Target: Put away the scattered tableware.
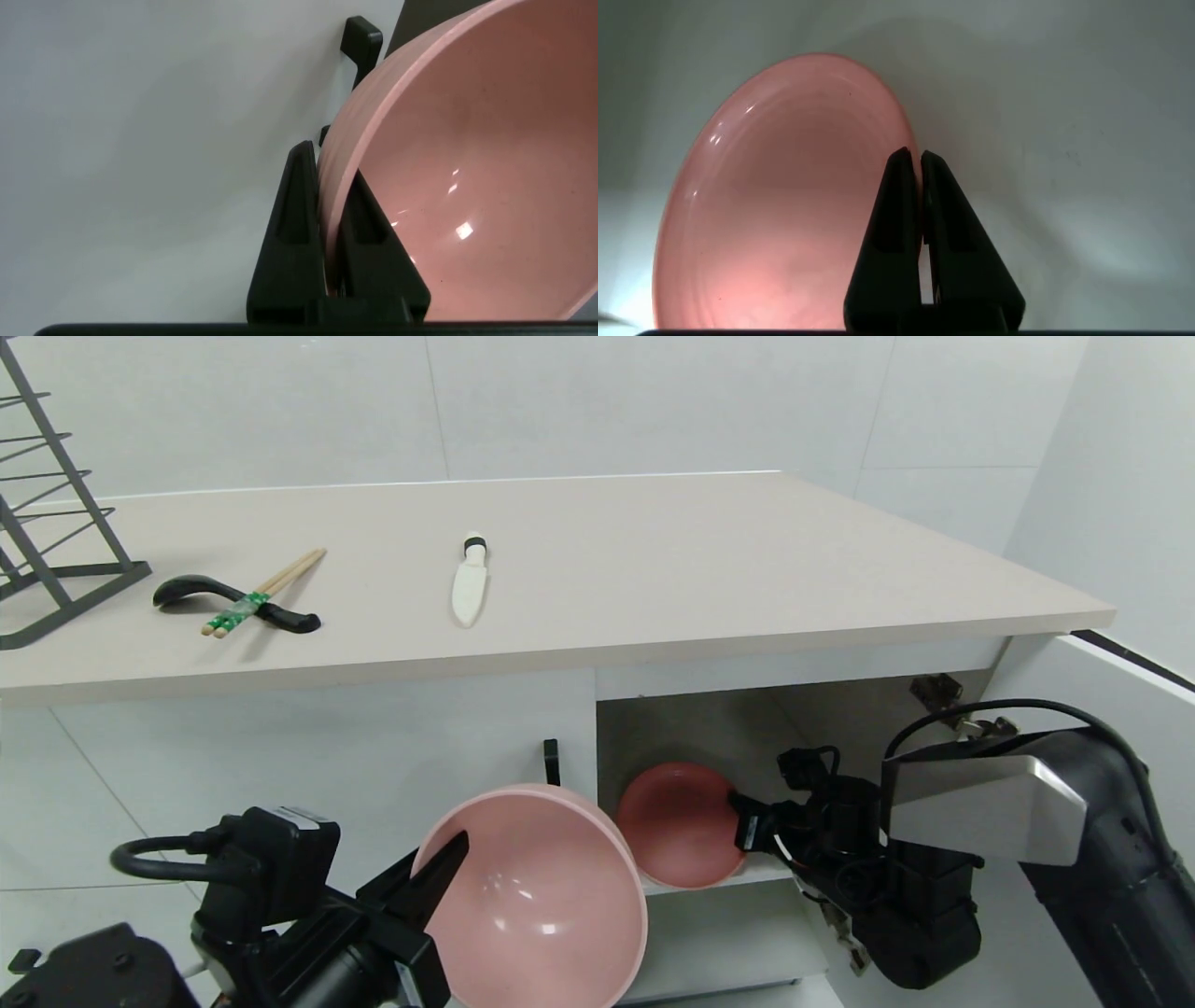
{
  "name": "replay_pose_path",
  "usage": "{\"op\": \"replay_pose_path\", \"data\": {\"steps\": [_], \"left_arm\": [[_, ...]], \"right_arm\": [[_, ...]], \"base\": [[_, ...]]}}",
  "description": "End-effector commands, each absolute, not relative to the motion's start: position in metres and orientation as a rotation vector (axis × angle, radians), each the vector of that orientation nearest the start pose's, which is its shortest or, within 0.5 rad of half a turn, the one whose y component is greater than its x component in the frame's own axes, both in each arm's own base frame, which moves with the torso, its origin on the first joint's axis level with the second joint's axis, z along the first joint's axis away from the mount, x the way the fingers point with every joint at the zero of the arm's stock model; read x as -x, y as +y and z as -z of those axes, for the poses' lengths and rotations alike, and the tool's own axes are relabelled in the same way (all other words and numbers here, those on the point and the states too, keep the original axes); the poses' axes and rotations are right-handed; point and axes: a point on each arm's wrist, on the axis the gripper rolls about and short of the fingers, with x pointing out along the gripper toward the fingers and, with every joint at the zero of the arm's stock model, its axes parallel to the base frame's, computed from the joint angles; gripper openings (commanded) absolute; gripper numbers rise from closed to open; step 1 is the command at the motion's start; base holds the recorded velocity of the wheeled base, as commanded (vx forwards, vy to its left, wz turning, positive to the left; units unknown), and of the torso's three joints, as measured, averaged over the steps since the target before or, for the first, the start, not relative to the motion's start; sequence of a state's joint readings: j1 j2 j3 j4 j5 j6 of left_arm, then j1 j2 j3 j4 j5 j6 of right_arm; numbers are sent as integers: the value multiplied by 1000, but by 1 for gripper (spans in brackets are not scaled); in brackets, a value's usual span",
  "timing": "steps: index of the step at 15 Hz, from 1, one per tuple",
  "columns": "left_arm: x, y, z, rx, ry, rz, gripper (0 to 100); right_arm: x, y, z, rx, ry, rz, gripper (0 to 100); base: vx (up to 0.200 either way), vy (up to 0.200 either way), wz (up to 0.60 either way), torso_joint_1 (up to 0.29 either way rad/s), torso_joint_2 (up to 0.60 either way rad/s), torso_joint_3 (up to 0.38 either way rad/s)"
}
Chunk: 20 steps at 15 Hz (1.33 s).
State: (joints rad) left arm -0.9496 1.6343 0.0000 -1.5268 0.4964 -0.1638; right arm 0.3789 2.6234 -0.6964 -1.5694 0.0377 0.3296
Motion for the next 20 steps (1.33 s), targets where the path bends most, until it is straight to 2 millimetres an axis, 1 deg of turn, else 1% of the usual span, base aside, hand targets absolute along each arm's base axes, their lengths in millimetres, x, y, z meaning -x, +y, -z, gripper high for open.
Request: {"op": "replay_pose_path", "data": {"steps": [1, 4, 6, 7, 11, 12, 13, 14, 15, 16, 18, 20], "left_arm": [[-116, -144, -106, 80, 131, 443, 0], [-117, -145, -103, 69, 145, 440, 0], [-117, -146, -103, 66, 146, 440, 0], [-117, -146, -103, 66, 146, 440, 0], [-117, -146, -103, 66, 146, 440, 0], [-117, -146, -103, 66, 146, 440, 0], [-117, -146, -103, 66, 146, 440, 0], [-118, -146, -102, 66, 147, 439, 0], [-118, -146, -102, 64, 148, 439, 0], [-118, -146, -101, 58, 153, 437, 0], [-119, -147, -100, 55, 157, 437, 0], [-119, -147, -100, 54, 155, 437, 0]], "right_arm": [[-346, 139, 85, -265, 411, -353, 0], [-352, 141, 84, -316, 395, -347, 0], [-355, 141, 86, -320, 390, -340, 0], [-355, 141, 86, -321, 388, -338, 100], [-354, 140, 85, -309, 381, -299, 100], [-354, 141, 68, -309, 345, -290, 100], [-348, 142, 49, -302, 319, -291, 100], [-332, 148, 35, -274, 323, -307, 100], [-313, 154, 18, -237, 324, -337, 100], [-293, 158, 5, -220, 338, -369, 100], [-253, 159, -24, -210, 345, -434, 100], [-219, 160, -53, -212, 313, -513, 100]], "base": [[0, 0, 0, 0, 0, 0], [0, 0, 0, 0, 0, 0], [0, 0, 0, 0, 0, 0], [0, 0, 0, 0, 0, 0], [0, 0, 0, 0, 0, 0], [0, 0, 0, 0, 0, 0], [0, 0, 0, 0, 0, 0], [0, 0, 0, 0, 0, 0], [0, 0, 0, 0, 0, 0], [0, 0, 0, 0, 0, 0], [0, 0, 0, 0, 0, 0], [0, 0, 0, 0, 0, 0]]}}
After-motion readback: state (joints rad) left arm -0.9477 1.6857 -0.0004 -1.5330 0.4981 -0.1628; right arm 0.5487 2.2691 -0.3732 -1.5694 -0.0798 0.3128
